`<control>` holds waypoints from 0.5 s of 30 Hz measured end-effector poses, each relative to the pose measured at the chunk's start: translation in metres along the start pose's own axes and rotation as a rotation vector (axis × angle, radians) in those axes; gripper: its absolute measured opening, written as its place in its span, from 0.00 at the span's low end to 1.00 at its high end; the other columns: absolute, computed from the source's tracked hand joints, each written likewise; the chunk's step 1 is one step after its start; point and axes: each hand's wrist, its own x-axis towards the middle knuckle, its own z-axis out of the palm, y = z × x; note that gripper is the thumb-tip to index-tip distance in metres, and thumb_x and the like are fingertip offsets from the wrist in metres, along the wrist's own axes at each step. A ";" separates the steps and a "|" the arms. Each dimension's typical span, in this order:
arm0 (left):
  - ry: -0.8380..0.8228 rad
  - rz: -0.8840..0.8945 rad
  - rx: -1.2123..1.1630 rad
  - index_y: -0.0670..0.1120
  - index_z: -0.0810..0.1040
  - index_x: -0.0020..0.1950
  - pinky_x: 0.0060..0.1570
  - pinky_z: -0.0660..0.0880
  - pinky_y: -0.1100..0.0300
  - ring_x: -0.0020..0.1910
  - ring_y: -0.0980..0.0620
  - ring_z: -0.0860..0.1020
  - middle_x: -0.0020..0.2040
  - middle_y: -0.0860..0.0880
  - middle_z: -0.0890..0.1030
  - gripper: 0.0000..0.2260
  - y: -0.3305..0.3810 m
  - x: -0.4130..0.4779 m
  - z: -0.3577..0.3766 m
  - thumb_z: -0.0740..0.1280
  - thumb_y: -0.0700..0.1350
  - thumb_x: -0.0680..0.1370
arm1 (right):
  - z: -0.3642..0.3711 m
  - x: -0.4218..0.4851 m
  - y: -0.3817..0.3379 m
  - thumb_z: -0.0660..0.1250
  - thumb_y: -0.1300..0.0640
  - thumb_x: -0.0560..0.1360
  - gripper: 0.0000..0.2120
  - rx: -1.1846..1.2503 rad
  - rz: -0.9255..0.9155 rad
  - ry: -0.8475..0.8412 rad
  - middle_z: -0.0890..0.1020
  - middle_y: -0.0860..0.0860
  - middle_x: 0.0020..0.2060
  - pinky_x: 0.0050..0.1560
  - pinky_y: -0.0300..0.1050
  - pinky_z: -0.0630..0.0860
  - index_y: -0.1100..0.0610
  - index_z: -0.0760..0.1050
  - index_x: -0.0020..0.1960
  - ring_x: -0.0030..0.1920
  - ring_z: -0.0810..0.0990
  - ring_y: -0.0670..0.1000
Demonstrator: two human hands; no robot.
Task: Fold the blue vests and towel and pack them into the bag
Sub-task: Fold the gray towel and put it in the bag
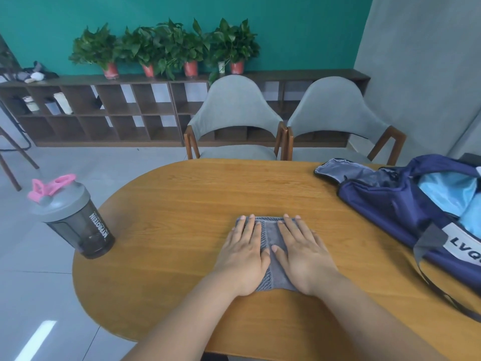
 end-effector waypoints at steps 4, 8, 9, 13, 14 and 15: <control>0.108 0.028 -0.093 0.48 0.43 0.87 0.82 0.37 0.52 0.82 0.55 0.32 0.86 0.53 0.37 0.31 -0.004 -0.004 0.005 0.47 0.59 0.87 | 0.001 -0.006 0.004 0.42 0.33 0.84 0.35 0.043 -0.033 0.043 0.38 0.42 0.84 0.83 0.52 0.42 0.49 0.44 0.86 0.82 0.32 0.46; 0.272 0.097 -0.182 0.51 0.54 0.86 0.83 0.40 0.52 0.83 0.59 0.38 0.86 0.57 0.50 0.28 -0.013 -0.015 0.010 0.52 0.59 0.87 | 0.001 -0.028 0.013 0.49 0.35 0.85 0.33 0.095 -0.206 0.222 0.43 0.41 0.84 0.84 0.53 0.46 0.49 0.50 0.85 0.82 0.35 0.44; 0.322 0.138 -0.196 0.52 0.60 0.85 0.83 0.43 0.51 0.84 0.59 0.42 0.85 0.58 0.56 0.27 -0.016 -0.020 0.011 0.54 0.58 0.87 | 0.001 -0.035 0.017 0.51 0.35 0.86 0.33 0.092 -0.235 0.260 0.46 0.42 0.84 0.83 0.54 0.49 0.50 0.54 0.85 0.83 0.39 0.45; 0.439 0.295 -0.237 0.55 0.76 0.74 0.79 0.59 0.52 0.77 0.61 0.63 0.72 0.63 0.73 0.19 -0.032 -0.048 0.008 0.61 0.58 0.85 | 0.001 -0.060 0.031 0.59 0.31 0.81 0.34 0.151 -0.300 0.315 0.61 0.44 0.80 0.78 0.52 0.63 0.48 0.63 0.81 0.81 0.59 0.48; 0.403 0.310 -0.232 0.56 0.76 0.74 0.78 0.60 0.55 0.76 0.62 0.63 0.71 0.65 0.72 0.20 -0.035 -0.055 0.006 0.63 0.61 0.84 | 0.001 -0.066 0.033 0.62 0.29 0.79 0.36 0.162 -0.309 0.299 0.62 0.43 0.78 0.77 0.50 0.65 0.46 0.63 0.80 0.79 0.62 0.47; 0.341 0.315 -0.216 0.58 0.74 0.75 0.78 0.57 0.59 0.77 0.63 0.60 0.73 0.66 0.69 0.24 -0.037 -0.061 0.005 0.63 0.65 0.82 | 0.001 -0.071 0.035 0.63 0.28 0.77 0.38 0.174 -0.314 0.281 0.61 0.42 0.77 0.76 0.48 0.67 0.45 0.62 0.80 0.77 0.64 0.46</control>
